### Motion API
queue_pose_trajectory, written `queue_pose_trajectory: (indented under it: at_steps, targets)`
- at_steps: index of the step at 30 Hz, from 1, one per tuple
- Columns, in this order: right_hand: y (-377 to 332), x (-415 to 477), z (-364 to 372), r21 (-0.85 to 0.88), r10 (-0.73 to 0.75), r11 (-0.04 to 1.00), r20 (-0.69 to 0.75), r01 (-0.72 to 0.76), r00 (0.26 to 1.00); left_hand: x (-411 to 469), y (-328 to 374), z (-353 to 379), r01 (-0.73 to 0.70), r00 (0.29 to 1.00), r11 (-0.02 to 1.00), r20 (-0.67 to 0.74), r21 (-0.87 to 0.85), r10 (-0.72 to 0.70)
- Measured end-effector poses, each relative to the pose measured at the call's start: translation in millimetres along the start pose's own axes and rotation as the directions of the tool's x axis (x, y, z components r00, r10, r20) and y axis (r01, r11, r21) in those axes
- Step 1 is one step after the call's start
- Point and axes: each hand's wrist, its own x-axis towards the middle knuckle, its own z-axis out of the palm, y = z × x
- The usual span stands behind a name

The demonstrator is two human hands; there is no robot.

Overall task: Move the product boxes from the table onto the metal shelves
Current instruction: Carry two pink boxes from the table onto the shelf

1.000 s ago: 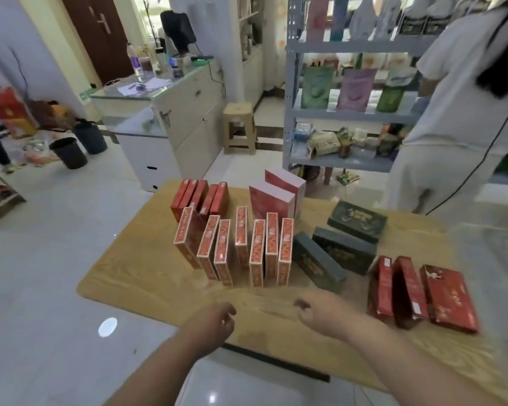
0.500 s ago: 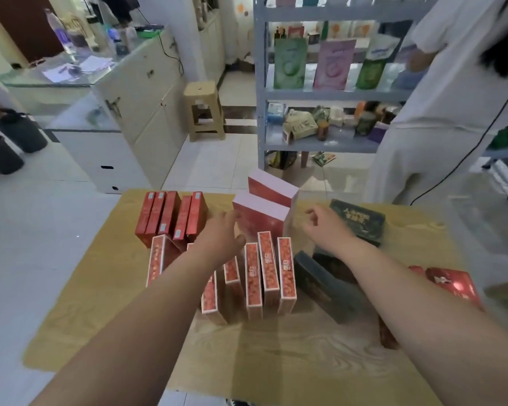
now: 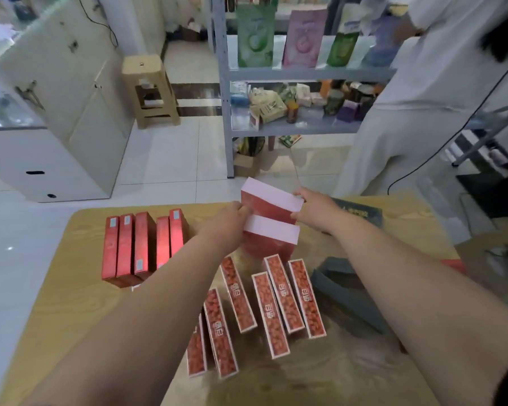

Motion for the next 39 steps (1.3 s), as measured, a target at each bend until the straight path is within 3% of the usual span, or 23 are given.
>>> queue_pose_trajectory:
  at_steps: [4, 10, 13, 17, 21, 26, 31, 35, 39]
  targets:
    - [14, -5, -11, -0.029, -0.018, 0.999, -0.053, 0.016, 0.998, 10, -24, -4, 0.054, 0.999, 0.993, 0.000, -0.105, -0.054]
    - [56, -22, 9, 0.209, 0.094, 0.977, -0.215, -0.048, 0.972, 15, -37, 1, 0.226, 0.965, 0.936, -0.070, -0.272, -0.253]
    - [62, -21, 25, 0.434, 0.248, 0.891, -0.214, -0.135, 0.945, 15, -37, 8, 0.305, 0.911, 0.796, -0.083, -0.523, -0.404]
    - [56, -19, 48, 0.653, 0.329, 0.729, -0.070, -0.206, 0.942, 6, -31, 17, 0.354, 0.819, 0.511, -0.004, -0.783, -0.574]
    - [47, -17, 46, 0.677, 0.329, 0.707, -0.055, -0.207, 0.943, 5, -20, 17, 0.396, 0.797, 0.469, 0.042, -0.790, -0.603]
    - [38, -33, 3, 0.703, 0.207, 0.708, -0.117, -0.066, 0.971, -10, 6, -19, 0.301, 0.769, 0.506, -0.108, -0.808, -0.630]
    - [21, -57, -51, 0.718, -0.023, 0.674, -0.214, 0.174, 0.976, -66, 34, -72, 0.139, 0.681, 0.506, -0.289, -0.851, -0.672]
    - [-3, -83, -72, 0.733, -0.222, 0.599, -0.236, 0.323, 0.946, -130, 65, -100, -0.002, 0.533, 0.546, -0.462, -0.838, -0.709]
    - [-29, -125, -64, 0.770, -0.415, 0.496, -0.195, 0.401, 0.888, -215, 81, -101, -0.050, 0.320, 0.479, -0.468, -0.876, -0.824]
